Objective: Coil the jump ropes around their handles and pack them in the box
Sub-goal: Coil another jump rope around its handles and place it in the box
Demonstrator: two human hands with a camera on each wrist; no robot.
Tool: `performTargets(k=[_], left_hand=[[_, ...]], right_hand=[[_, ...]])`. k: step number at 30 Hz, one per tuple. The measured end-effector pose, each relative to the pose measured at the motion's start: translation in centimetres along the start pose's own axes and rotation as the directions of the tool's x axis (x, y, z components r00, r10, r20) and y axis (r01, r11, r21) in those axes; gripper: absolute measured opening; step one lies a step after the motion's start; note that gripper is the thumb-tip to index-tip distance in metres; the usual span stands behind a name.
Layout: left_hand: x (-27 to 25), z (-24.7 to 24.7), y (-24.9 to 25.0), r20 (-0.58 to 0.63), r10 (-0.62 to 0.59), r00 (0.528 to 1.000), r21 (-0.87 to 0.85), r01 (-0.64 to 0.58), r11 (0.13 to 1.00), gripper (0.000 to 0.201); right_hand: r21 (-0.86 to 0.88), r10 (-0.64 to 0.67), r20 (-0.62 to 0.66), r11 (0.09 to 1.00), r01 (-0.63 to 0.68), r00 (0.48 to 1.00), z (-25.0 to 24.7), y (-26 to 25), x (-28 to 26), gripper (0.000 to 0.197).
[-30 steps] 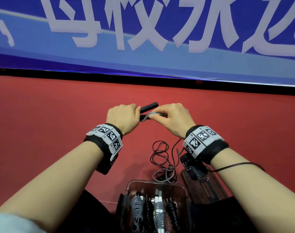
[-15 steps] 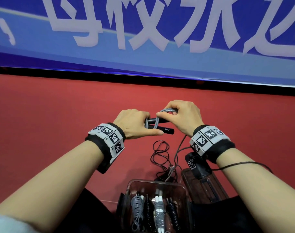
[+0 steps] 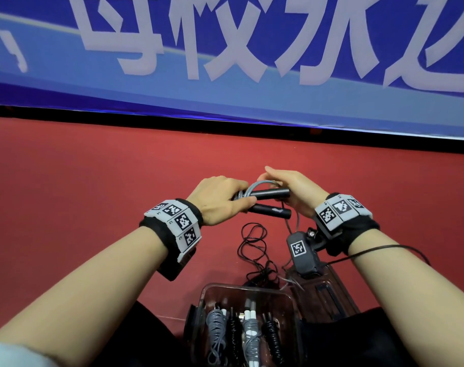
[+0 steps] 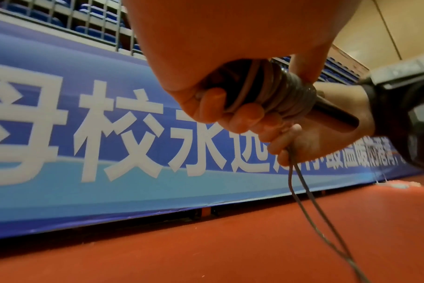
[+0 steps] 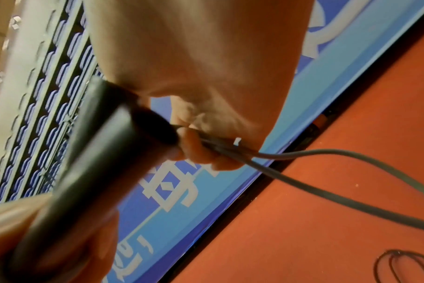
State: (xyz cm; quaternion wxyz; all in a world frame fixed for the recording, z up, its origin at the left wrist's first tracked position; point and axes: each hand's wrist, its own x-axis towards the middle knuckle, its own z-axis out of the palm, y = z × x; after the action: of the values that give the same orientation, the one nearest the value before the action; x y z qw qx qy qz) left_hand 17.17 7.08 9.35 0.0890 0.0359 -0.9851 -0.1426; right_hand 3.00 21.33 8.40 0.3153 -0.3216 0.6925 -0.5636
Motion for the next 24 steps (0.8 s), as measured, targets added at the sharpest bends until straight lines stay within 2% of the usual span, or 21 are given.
performTargets(k=[3, 5, 8, 11, 14, 20, 24], left_hand=[[0.1, -0.1, -0.4, -0.052, -0.066, 0.996, -0.301, 0.047, 0.952, 0.034], [0.1, 0.2, -0.7, -0.073, -0.109, 0.991, -0.53, 0.054, 0.846, 0.029], [0.1, 0.2, -0.7, -0.069, -0.142, 0.987, -0.709, 0.051, 0.704, 0.024], [0.0, -0.1, 0.0, -0.092, -0.133, 0.987, -0.77, 0.014, 0.638, 0.03], [0.0, -0.1, 0.4, -0.097, -0.144, 0.985, -0.777, 0.016, 0.63, 0.027], [0.2, -0.6, 0.2, -0.143, -0.239, 0.96, -0.778, 0.041, 0.627, 0.017], [0.7, -0.2, -1.1, -0.184, -0.332, 0.925, -0.773, 0.072, 0.63, 0.018]], right_hand=[[0.182, 0.063, -0.026, 0.982, -0.057, 0.998, 0.4, 0.0, 0.0, 0.028], [0.168, 0.04, -0.019, 0.985, -0.036, 0.999, 0.5, 0.4, 0.2, 0.031], [0.106, 0.017, -0.045, 0.994, -0.012, 0.999, 0.8, 0.8, 0.4, 0.031], [-0.111, -0.007, -0.049, 0.994, 0.001, 0.999, 1.4, 1.0, 0.4, 0.036], [-0.311, -0.038, -0.07, 0.95, 0.014, 0.997, 2.2, 0.9, 0.2, 0.038], [-0.402, -0.097, -0.114, 0.915, 0.043, 0.989, 3.5, 1.0, 0.5, 0.049], [-0.494, -0.209, -0.127, 0.861, 0.121, 0.97, 3.2, 0.8, 0.0, 0.041]])
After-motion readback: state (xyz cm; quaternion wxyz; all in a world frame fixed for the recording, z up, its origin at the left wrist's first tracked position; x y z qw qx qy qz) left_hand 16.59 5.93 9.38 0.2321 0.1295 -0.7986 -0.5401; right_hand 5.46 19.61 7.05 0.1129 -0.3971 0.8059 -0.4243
